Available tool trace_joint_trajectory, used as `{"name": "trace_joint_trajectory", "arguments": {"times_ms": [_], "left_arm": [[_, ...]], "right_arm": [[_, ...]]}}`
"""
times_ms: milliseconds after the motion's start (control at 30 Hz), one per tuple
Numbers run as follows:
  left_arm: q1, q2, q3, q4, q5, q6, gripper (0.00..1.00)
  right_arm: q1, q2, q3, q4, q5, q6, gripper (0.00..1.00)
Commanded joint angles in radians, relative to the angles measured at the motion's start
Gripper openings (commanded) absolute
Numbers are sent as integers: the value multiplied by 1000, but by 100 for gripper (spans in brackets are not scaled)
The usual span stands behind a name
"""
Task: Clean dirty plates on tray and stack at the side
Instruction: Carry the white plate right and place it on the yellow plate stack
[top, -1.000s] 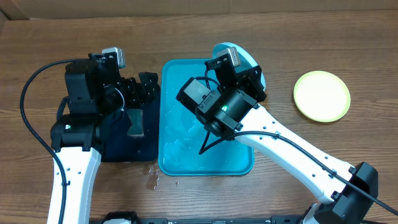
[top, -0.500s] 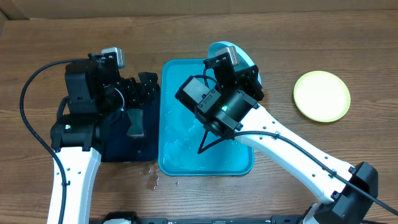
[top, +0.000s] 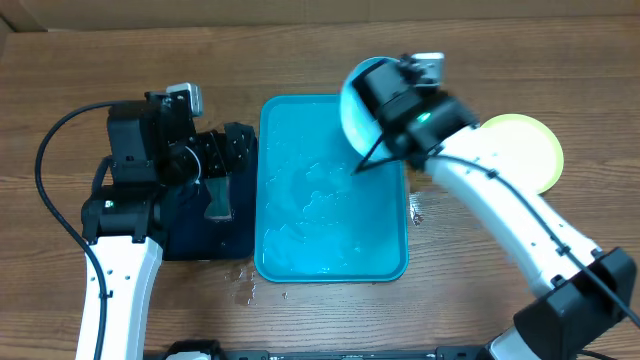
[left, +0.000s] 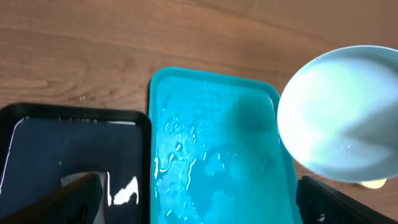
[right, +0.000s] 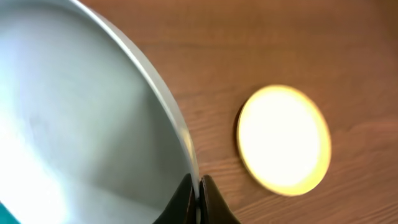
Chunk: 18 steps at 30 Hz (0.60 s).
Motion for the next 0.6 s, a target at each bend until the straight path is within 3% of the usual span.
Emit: {"name": "trace_joint_trajectory", "arguments": {"times_ms": [0, 333, 567], "left_arm": [[5, -5, 17, -15, -14, 23, 100], [5, -4, 17, -31, -29, 24, 100], [5, -4, 17, -32, -29, 23, 100]], "right_arm": [[-113, -1, 11, -3, -296, 27, 4], [-533, -1, 8, -52, -676, -32, 4], [-810, 0, -41, -89, -690, -84, 4]]}}
